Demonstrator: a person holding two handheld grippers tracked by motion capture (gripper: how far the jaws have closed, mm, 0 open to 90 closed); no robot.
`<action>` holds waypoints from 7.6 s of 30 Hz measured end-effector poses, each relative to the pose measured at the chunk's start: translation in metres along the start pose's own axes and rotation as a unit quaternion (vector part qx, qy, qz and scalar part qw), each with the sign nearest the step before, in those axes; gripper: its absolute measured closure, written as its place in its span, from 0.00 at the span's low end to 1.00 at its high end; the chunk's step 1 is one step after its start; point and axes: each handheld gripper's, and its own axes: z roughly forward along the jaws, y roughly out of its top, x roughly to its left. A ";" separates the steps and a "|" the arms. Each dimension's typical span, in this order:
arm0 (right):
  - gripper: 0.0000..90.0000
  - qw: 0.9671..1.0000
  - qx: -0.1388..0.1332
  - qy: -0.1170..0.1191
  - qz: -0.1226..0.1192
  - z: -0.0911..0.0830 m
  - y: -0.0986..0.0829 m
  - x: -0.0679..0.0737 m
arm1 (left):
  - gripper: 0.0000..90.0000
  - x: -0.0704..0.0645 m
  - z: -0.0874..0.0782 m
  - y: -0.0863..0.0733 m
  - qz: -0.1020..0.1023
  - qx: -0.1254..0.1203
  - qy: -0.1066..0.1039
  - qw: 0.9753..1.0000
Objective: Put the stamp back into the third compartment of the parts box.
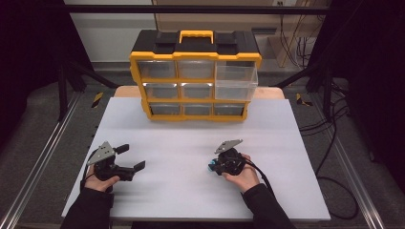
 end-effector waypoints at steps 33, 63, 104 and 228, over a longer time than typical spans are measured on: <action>0.80 1.000 -0.026 -0.003 0.007 -0.028 0.004 -0.003 | 0.01 0.000 0.000 0.000 0.001 0.000 0.000 1.000; 0.80 0.997 -0.080 -0.024 0.008 -0.075 0.008 -0.007 | 0.01 0.000 0.001 0.000 0.002 0.002 0.001 1.000; 0.80 0.992 -0.119 -0.051 0.001 -0.120 0.022 -0.006 | 0.01 0.000 0.001 0.000 0.002 0.001 0.002 1.000; 0.80 0.975 -0.181 -0.125 -0.018 -0.222 0.144 -0.025 | 0.01 0.000 0.001 0.000 0.003 0.002 0.001 1.000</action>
